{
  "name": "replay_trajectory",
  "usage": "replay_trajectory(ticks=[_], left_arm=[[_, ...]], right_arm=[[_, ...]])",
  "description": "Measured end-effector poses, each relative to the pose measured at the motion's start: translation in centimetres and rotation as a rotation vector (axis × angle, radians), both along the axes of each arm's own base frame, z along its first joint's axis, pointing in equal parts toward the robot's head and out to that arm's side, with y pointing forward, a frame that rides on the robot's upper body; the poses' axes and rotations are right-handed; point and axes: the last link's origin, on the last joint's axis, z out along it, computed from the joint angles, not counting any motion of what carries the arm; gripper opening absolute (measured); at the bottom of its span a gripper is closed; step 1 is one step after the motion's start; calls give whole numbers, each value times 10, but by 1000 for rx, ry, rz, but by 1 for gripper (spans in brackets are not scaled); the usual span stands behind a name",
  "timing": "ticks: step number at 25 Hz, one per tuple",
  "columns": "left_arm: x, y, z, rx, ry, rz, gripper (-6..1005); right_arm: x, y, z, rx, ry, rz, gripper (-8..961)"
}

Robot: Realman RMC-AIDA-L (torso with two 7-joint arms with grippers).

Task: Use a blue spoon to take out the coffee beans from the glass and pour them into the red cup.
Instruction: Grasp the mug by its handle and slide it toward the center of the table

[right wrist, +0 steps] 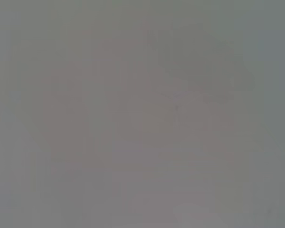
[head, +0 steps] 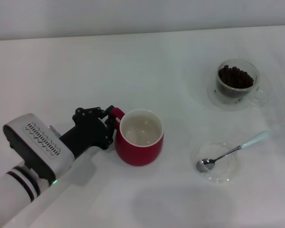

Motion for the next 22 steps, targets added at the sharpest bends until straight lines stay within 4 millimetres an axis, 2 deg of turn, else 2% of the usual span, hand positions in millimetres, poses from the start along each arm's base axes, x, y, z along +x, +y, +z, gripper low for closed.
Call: replay_trajectory(ticks=[6,15,22], left_arm=[[6,0,-4,-20,6,-20,92],[1,-6,-3,-12,-11,-1,94],[-5,-11,2,8,-32,14,225]], right_arm=[[0,0,-1,-2,5,0,825],[0,-1,-2,-2,6,-1,823],[0,-2,-2,-3,7,-4,822]])
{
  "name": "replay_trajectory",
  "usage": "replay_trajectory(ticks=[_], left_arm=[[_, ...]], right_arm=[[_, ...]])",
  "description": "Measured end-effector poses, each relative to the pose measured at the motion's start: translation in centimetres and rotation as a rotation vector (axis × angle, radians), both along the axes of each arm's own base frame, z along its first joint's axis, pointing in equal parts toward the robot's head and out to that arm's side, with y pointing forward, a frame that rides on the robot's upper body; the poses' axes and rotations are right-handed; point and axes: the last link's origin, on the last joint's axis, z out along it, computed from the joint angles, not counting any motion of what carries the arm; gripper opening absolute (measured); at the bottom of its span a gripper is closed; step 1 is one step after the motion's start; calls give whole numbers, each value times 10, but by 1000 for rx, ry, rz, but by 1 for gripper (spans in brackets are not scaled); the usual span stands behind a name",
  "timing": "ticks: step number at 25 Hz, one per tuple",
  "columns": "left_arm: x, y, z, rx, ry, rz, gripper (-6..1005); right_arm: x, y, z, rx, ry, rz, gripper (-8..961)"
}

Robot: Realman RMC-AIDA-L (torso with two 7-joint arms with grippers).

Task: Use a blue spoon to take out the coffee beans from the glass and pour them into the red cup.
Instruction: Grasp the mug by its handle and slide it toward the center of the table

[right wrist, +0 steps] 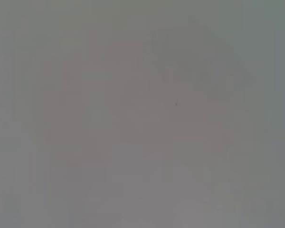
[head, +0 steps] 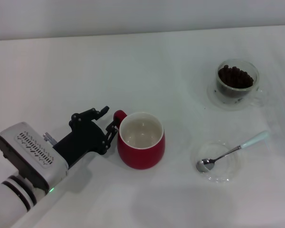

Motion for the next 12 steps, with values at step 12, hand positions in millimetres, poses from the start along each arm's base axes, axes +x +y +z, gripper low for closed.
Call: replay_trajectory(ticks=[12], left_arm=[[-3,-7,6,27,-40,-5,592]], right_arm=[[3,-5,1,2,-3,-11,820]])
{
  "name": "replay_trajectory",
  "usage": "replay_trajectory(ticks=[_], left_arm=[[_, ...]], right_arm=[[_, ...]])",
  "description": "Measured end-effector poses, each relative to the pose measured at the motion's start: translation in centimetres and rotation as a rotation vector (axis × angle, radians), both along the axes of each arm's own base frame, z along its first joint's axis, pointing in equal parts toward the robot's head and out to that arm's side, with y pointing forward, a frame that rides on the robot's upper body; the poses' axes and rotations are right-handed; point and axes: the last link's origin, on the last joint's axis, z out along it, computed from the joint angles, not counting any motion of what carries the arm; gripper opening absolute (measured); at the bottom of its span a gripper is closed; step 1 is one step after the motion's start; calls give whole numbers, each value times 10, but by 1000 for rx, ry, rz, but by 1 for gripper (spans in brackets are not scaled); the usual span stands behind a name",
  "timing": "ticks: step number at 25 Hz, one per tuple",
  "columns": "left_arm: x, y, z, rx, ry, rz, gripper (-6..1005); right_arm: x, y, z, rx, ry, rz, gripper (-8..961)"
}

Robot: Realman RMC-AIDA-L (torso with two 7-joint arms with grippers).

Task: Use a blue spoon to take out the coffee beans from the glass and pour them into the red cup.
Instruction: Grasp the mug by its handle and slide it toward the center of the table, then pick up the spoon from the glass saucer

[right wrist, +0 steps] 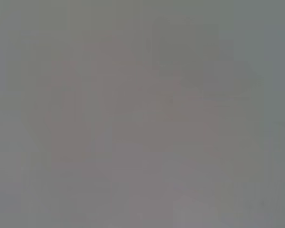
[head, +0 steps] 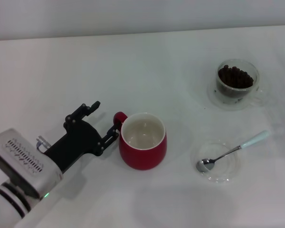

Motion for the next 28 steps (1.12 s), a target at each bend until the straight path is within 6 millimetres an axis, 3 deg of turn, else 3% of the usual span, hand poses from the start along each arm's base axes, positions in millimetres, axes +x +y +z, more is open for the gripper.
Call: replay_trajectory(ticks=[5,14,21,28], left_arm=[[-6,-15,6,40,-16,-18,683],[-16,-37,16,110,-66,-7,684],[-23,-45,28,177,-116,26,683],[-25,-47,44,264,-177,34,683]], right_arm=[[3,-5,2,4,-3,-8,819],[11,-17,7,11,52,-16,818],[28,-46,25,-18,239,-24,817],[40,-75,29,-71,468,-51,815]])
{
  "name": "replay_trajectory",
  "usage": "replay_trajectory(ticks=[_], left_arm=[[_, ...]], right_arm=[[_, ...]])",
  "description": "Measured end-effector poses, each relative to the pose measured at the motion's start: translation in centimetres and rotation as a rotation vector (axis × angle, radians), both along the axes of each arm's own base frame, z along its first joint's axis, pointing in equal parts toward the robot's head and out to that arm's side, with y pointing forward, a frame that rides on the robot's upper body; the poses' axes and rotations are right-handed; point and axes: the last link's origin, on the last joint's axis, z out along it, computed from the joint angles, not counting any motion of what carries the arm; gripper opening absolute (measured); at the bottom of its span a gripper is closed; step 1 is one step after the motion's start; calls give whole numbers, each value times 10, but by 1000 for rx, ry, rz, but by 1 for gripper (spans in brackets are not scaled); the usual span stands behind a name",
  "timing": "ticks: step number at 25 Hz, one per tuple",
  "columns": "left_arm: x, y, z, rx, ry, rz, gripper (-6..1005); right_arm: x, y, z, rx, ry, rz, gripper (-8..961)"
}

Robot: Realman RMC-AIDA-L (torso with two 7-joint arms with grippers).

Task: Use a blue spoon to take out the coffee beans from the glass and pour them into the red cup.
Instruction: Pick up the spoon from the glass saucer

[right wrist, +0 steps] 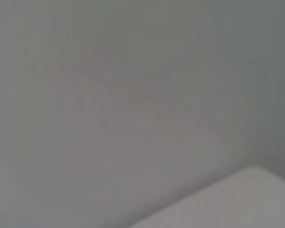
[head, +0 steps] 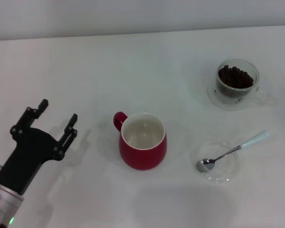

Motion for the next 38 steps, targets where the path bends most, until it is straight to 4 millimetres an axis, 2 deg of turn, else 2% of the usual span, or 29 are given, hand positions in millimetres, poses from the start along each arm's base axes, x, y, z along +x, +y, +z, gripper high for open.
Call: replay_trajectory(ticks=[6,9,14,18,24,28,38], left_arm=[[2,3,11,63,-31,-21,684],[3,6,16,86,-34,-34,684],[7,12,22,114,-37,-64,683],[7,18,30,161,-49,-57,683],[10,24,36,192,-47,-83,683],[10,28,40,208,-41,-92,677],[10,34,44,214,-22,-107,676]], right_arm=[[4,-22,-3,-38,281,-16,814],[1,-27,-9,-68,389,-5,814],[-14,-27,-28,-126,562,46,813],[-28,-19,-50,-184,656,81,812],[-52,-7,-79,-301,737,138,811],[-59,-5,-94,-348,761,138,811],[-59,-12,-105,-373,760,114,809]])
